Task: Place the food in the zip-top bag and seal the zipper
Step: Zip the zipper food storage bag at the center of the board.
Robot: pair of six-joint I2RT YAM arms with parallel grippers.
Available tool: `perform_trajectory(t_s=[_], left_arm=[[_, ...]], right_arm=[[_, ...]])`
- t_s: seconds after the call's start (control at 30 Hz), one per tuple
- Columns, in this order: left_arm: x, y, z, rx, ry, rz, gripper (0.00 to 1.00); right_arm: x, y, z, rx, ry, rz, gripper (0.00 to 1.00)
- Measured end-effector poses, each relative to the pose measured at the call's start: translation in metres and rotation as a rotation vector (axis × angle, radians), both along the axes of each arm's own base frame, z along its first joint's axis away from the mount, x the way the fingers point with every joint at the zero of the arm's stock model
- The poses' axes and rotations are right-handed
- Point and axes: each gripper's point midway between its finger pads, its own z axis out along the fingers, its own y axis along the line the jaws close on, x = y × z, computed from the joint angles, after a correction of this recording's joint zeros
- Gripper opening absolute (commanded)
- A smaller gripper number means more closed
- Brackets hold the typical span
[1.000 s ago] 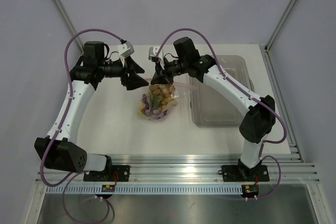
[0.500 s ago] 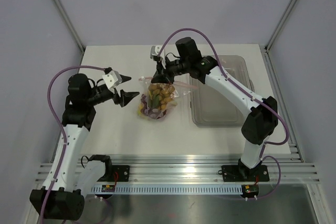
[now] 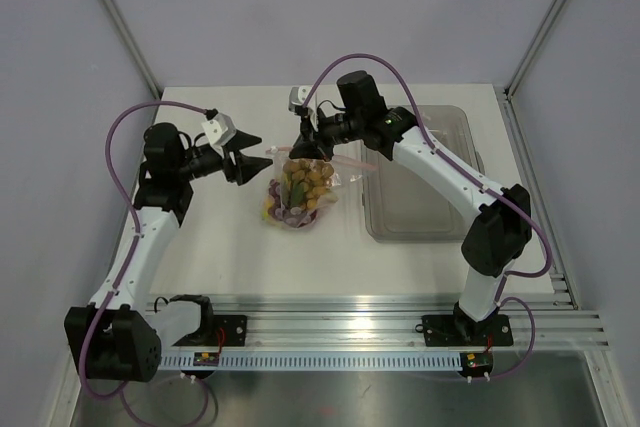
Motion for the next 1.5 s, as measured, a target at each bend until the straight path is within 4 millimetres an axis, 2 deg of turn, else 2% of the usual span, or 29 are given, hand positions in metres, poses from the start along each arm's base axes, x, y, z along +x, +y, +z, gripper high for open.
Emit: perform_trajectory(t_s=[0.2, 0.43, 0.5, 0.63, 0.73, 0.77, 0.83, 0.87, 0.9, 0.93, 1.03, 1.2, 1.5], left_arm=[[0.003, -0.007, -0.01, -0.022, 0.076, -0.065, 0.47], [-0.003, -0.011, -0.009, -0.042, 0.097, -0.105, 0.46], [-0.004, -0.013, -0.007, -0.047, 0.098, -0.113, 0.43], [-0.005, -0.016, -0.006, -0.055, 0.108, -0.127, 0.28], [-0.005, -0.018, -0.006, -0.057, 0.116, -0.137, 0.21], [-0.005, -0.019, -0.007, -0.058, 0.119, -0.139, 0.17], [-0.005, -0.02, -0.007, -0.061, 0.128, -0.141, 0.01], [-0.005, -0.02, -0.007, -0.061, 0.13, -0.142, 0.0], [-0.005, -0.02, -0.006, -0.061, 0.129, -0.143, 0.0], [-0.005, -0.02, -0.006, -0.06, 0.128, -0.143, 0.0], [-0.006, -0.02, -0.005, -0.06, 0.135, -0.143, 0.0], [-0.007, -0.02, -0.006, -0.056, 0.137, -0.146, 0.0], [-0.009, -0.021, -0.002, -0.057, 0.13, -0.165, 0.0]], right_arm=[[0.0, 0.0, 0.001, 0.002, 0.0, 0.001, 0.0], [-0.002, 0.001, 0.001, 0.006, 0.004, 0.009, 0.0], [-0.003, 0.001, 0.001, 0.008, 0.007, 0.015, 0.0], [-0.004, 0.001, 0.001, 0.01, 0.013, 0.02, 0.0], [-0.005, 0.001, 0.001, 0.009, 0.015, 0.02, 0.0], [-0.005, 0.001, 0.001, 0.009, 0.015, 0.02, 0.0], [-0.005, 0.001, 0.001, 0.008, 0.016, 0.02, 0.0], [-0.005, 0.001, 0.001, 0.007, 0.017, 0.02, 0.0], [-0.005, 0.001, 0.001, 0.007, 0.017, 0.02, 0.17], [-0.005, 0.001, 0.001, 0.007, 0.019, 0.019, 0.28], [-0.005, 0.0, 0.005, 0.008, 0.016, 0.018, 0.52], [-0.006, -0.001, 0.023, 0.014, -0.027, 0.033, 0.59], [-0.015, 0.003, 0.075, 0.067, -0.098, 0.12, 0.58]])
